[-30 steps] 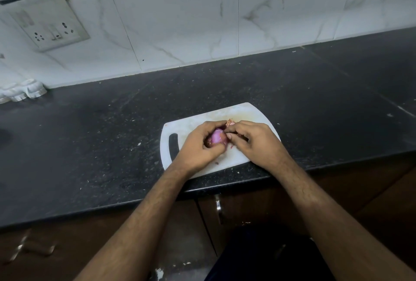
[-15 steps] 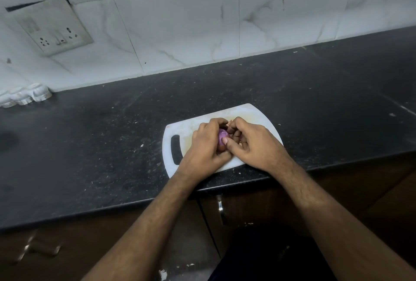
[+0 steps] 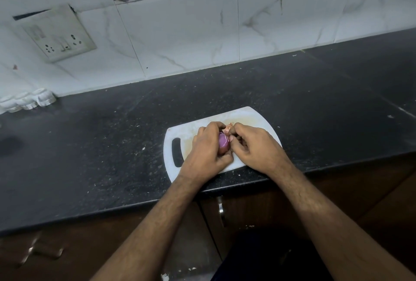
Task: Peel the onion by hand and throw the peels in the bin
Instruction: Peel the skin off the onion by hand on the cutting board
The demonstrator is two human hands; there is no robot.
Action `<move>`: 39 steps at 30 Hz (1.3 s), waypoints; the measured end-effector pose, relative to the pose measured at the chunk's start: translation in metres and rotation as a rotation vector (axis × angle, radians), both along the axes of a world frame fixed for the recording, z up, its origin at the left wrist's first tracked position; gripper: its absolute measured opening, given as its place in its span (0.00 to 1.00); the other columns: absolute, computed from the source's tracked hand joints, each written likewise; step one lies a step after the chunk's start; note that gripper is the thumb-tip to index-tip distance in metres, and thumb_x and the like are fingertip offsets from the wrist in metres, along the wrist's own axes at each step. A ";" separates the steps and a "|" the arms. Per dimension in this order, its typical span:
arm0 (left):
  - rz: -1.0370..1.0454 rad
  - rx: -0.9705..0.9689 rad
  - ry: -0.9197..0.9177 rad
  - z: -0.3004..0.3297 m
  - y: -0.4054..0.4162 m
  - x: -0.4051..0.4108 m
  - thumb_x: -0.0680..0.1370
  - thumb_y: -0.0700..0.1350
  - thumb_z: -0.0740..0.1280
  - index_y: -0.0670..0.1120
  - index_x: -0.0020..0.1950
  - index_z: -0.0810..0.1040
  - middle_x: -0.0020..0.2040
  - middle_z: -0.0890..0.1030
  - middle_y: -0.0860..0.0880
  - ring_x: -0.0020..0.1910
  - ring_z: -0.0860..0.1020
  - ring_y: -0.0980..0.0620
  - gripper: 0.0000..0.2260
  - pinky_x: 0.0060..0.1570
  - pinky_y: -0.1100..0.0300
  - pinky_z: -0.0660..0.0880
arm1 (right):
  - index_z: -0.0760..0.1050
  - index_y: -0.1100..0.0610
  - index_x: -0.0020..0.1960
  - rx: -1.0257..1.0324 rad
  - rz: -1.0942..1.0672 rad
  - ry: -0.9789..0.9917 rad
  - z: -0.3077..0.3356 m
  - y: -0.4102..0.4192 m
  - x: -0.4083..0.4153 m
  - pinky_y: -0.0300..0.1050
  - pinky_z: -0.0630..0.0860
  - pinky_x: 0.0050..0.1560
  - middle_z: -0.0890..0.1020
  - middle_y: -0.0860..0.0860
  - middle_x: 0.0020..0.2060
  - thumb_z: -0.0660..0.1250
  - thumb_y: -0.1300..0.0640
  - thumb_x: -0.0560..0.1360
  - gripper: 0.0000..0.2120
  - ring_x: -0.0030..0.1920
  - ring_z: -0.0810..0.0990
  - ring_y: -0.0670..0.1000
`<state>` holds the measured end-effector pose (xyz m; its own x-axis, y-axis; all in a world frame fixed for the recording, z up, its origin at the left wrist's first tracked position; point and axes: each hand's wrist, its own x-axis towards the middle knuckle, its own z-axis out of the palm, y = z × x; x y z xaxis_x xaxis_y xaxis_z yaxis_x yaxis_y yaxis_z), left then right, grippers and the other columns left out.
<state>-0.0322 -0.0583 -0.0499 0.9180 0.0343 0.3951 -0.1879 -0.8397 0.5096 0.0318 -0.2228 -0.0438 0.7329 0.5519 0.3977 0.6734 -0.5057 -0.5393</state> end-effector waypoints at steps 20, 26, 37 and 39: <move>-0.010 -0.004 0.006 -0.003 0.004 0.003 0.76 0.46 0.73 0.46 0.64 0.73 0.56 0.75 0.53 0.54 0.70 0.53 0.19 0.52 0.61 0.68 | 0.73 0.50 0.51 0.011 0.048 -0.070 -0.002 0.000 0.001 0.47 0.75 0.39 0.76 0.40 0.41 0.64 0.51 0.81 0.03 0.38 0.76 0.44; -0.027 -0.001 0.033 -0.003 0.003 0.005 0.74 0.51 0.69 0.45 0.64 0.74 0.57 0.75 0.50 0.54 0.72 0.51 0.20 0.54 0.56 0.72 | 0.71 0.51 0.49 0.030 0.026 -0.064 -0.003 0.001 0.003 0.48 0.76 0.39 0.73 0.38 0.39 0.63 0.52 0.82 0.04 0.38 0.75 0.44; -0.051 -0.032 -0.018 -0.005 0.005 0.004 0.75 0.45 0.73 0.47 0.60 0.71 0.56 0.73 0.51 0.53 0.70 0.54 0.17 0.51 0.72 0.67 | 0.72 0.54 0.44 0.071 -0.036 -0.042 -0.005 0.003 0.005 0.45 0.73 0.37 0.75 0.44 0.38 0.65 0.55 0.80 0.07 0.37 0.75 0.47; -0.050 -0.051 -0.028 -0.005 0.005 0.004 0.75 0.45 0.73 0.48 0.59 0.70 0.55 0.73 0.51 0.52 0.70 0.54 0.17 0.51 0.74 0.66 | 0.72 0.55 0.44 0.072 -0.041 -0.036 -0.005 0.002 0.005 0.46 0.74 0.37 0.75 0.45 0.38 0.65 0.55 0.79 0.06 0.37 0.75 0.47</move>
<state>-0.0284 -0.0535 -0.0546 0.9076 0.0098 0.4197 -0.2435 -0.8021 0.5453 0.0364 -0.2205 -0.0487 0.7385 0.4912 0.4618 0.6729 -0.4938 -0.5508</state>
